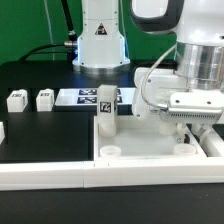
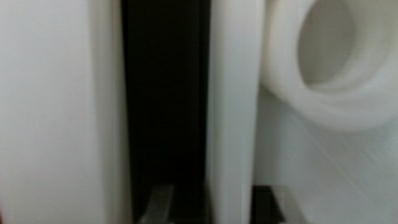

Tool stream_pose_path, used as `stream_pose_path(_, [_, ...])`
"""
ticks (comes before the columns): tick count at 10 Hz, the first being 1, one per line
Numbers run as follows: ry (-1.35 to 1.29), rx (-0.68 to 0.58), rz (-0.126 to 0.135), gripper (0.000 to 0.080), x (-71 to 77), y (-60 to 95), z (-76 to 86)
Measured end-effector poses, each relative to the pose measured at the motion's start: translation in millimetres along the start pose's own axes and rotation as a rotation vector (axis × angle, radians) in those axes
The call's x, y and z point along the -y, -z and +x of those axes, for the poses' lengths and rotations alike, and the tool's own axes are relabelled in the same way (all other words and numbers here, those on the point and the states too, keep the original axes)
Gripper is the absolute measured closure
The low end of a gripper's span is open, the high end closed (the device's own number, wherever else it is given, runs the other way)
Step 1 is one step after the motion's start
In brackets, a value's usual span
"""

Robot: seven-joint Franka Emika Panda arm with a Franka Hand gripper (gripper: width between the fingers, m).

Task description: Assemble square table

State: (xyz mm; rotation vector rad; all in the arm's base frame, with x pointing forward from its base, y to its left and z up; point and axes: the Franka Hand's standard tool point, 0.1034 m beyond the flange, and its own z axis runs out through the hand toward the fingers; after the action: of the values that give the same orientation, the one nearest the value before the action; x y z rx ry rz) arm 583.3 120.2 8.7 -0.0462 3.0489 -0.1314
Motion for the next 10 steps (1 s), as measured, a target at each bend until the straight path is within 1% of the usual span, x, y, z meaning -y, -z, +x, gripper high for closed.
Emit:
stream_pose_path(1, [-0.009,0.002,0.008,0.0523,7.2,0.0,-1.7])
stream_pose_path(2, [-0.016,0.003,0.014,0.0523,13.2,-0.2,-2.9])
stream_pose_path(3, [-0.023,0.003,0.021,0.0338,19.2,-0.5,-4.0])
stream_pose_path(4, [-0.029,0.004,0.026,0.0218,24.0,-0.9,-5.0])
stream_pose_path(5, [-0.032,0.004,0.028,0.0218,26.2,-1.3,-5.4])
stream_pose_path(6, [-0.033,0.004,0.029,0.0163,27.1,-1.6,-5.4])
stream_pose_path(10, [-0.036,0.002,0.028,0.0151,28.3,-2.6,-4.9])
